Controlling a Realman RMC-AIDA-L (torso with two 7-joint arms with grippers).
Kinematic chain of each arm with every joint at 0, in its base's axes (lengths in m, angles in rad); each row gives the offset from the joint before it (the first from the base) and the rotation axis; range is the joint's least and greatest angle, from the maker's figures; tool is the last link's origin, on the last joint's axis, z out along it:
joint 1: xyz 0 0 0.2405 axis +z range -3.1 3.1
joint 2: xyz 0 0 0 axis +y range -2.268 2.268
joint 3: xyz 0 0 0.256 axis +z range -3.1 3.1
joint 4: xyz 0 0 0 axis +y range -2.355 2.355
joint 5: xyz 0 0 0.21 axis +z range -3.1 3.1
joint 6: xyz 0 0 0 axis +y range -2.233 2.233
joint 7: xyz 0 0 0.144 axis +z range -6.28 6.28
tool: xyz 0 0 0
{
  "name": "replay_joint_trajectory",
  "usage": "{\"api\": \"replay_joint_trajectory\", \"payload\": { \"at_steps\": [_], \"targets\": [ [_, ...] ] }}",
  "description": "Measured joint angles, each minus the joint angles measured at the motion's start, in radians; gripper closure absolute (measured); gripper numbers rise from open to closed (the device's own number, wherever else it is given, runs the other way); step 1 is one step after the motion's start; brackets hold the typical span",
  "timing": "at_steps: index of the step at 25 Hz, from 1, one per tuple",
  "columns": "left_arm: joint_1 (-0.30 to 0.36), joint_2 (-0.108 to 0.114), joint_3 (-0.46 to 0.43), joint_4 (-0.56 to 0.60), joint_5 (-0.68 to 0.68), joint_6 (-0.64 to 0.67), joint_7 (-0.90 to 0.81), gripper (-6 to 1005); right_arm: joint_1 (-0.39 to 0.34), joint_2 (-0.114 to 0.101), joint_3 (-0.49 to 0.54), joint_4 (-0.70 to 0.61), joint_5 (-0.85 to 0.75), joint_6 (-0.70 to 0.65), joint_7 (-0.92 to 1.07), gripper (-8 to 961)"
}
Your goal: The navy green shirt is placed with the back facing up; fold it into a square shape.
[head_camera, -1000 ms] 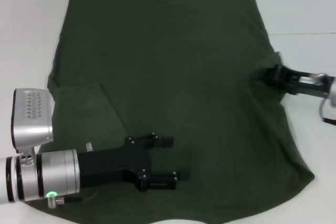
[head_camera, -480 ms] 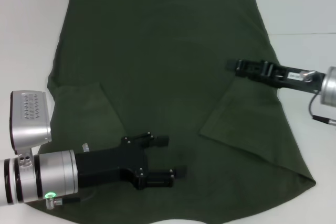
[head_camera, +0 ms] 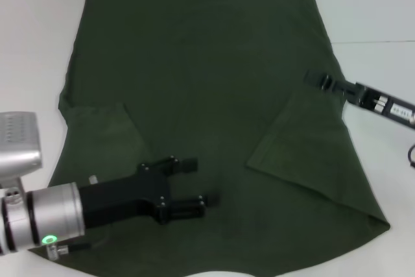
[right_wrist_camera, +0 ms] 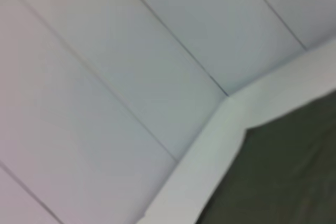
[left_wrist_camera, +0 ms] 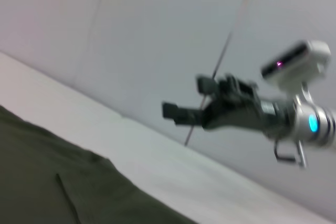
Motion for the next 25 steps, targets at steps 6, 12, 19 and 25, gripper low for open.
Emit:
{"api": "replay_joint_trajectory", "payload": {
  "at_steps": [6,12,19,25],
  "targets": [
    [0.054,0.001,-0.060,0.059,0.000,0.060,-0.095,88,-0.036,0.014,-0.009,0.064,0.034,-0.065,-0.243,46],
    [0.122,0.001,-0.065,0.163,0.008,0.056,-0.210,88,-0.039,0.015,-0.055,0.090,0.030,-0.056,-0.345,41],
    [0.185,0.003,-0.126,0.285,0.110,0.061,-0.234,89,-0.038,0.002,-0.078,0.048,-0.046,-0.064,-0.320,51],
    [0.195,0.003,-0.167,0.344,0.220,0.055,-0.223,90,-0.013,-0.009,-0.117,-0.050,-0.199,-0.157,-0.236,56]
  ]
}}
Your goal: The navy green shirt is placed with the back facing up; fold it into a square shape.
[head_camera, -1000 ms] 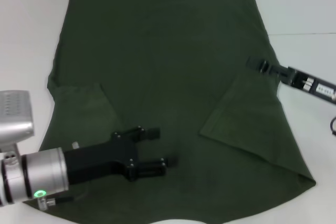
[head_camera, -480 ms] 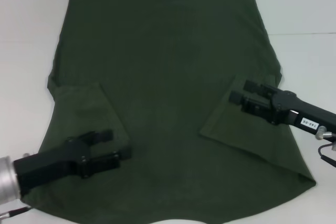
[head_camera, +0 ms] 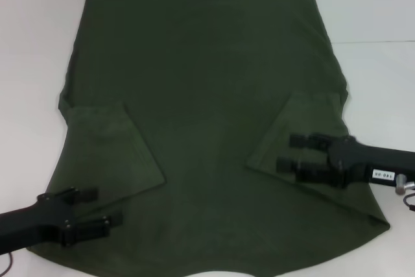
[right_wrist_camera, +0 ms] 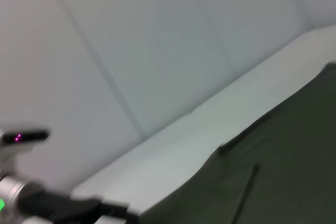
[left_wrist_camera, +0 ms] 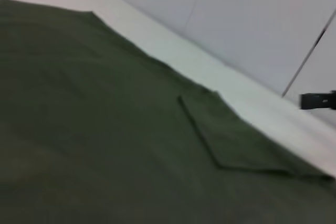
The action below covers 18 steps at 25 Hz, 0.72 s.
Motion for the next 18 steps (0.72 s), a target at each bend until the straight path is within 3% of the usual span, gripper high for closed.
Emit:
{"api": "replay_joint_trajectory", "payload": {
  "at_steps": [6,18],
  "targets": [
    [0.018,0.000,-0.038,0.045,0.032,-0.003,0.018,91,0.022,0.000,-0.077,-0.053,-0.042,-0.020,0.071,56],
    [0.077,-0.003,-0.118,0.154,0.081,0.004,-0.078,92,0.045,0.000,-0.084,-0.055,-0.050,-0.015,0.095,55]
  ]
}}
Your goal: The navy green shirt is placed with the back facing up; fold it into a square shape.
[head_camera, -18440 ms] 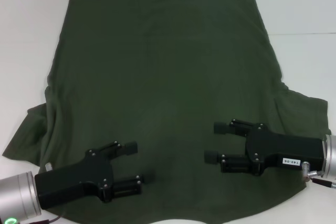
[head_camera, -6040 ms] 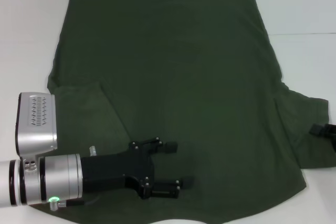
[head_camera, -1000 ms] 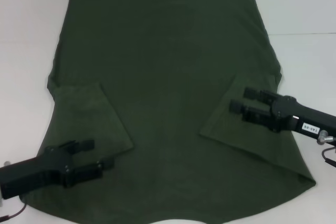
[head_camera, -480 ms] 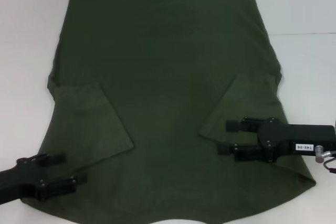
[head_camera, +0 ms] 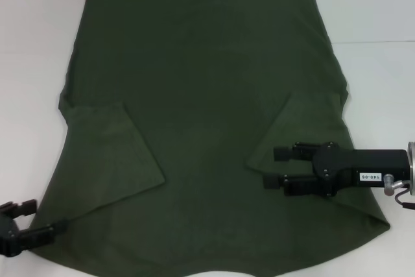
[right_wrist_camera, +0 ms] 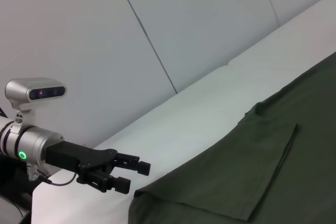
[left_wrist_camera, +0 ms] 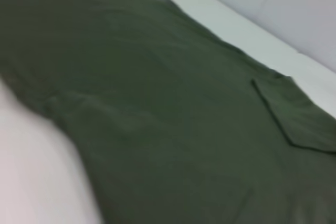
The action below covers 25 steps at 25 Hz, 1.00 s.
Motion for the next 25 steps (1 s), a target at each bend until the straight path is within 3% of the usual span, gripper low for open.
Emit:
{"api": "replay_joint_trajectory", "payload": {
  "at_steps": [7,25],
  "targets": [
    [0.009,0.000,-0.037,0.021,0.051,0.006,-0.011,93,0.000,-0.001,0.008,-0.001,0.005,0.004,0.002,55],
    [0.009,-0.002,-0.034,0.022,0.100,-0.040,0.088,95,0.003,0.000,0.023,-0.001,0.004,0.007,0.009,55]
  ]
}}
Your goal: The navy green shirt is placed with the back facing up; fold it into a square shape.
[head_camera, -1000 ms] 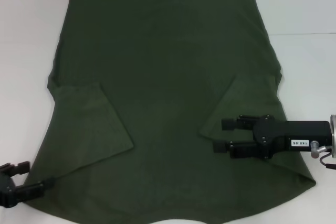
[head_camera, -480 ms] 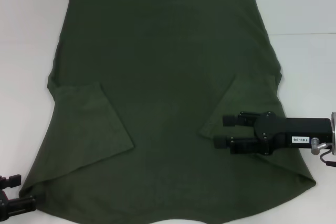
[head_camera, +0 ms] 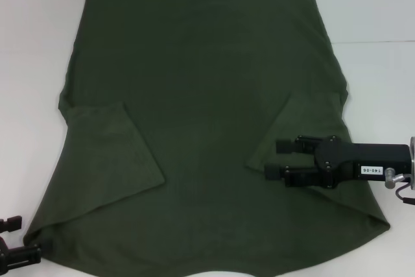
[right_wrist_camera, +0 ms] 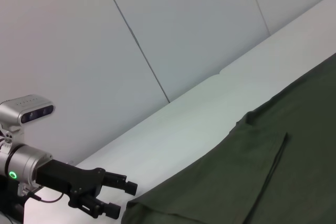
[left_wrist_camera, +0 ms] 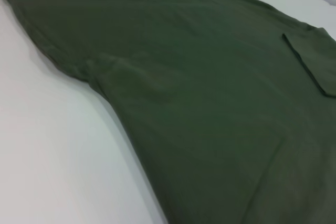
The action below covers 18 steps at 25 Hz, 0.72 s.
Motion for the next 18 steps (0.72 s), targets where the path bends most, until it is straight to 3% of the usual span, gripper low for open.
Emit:
{"api": "replay_joint_trajectory", "payload": {
  "at_steps": [18],
  "targets": [
    [-0.011,0.000,0.008,-0.042,0.026,0.011,-0.005,97,-0.001,0.002,0.010,0.000,0.000,0.001,-0.005,56]
  ]
}}
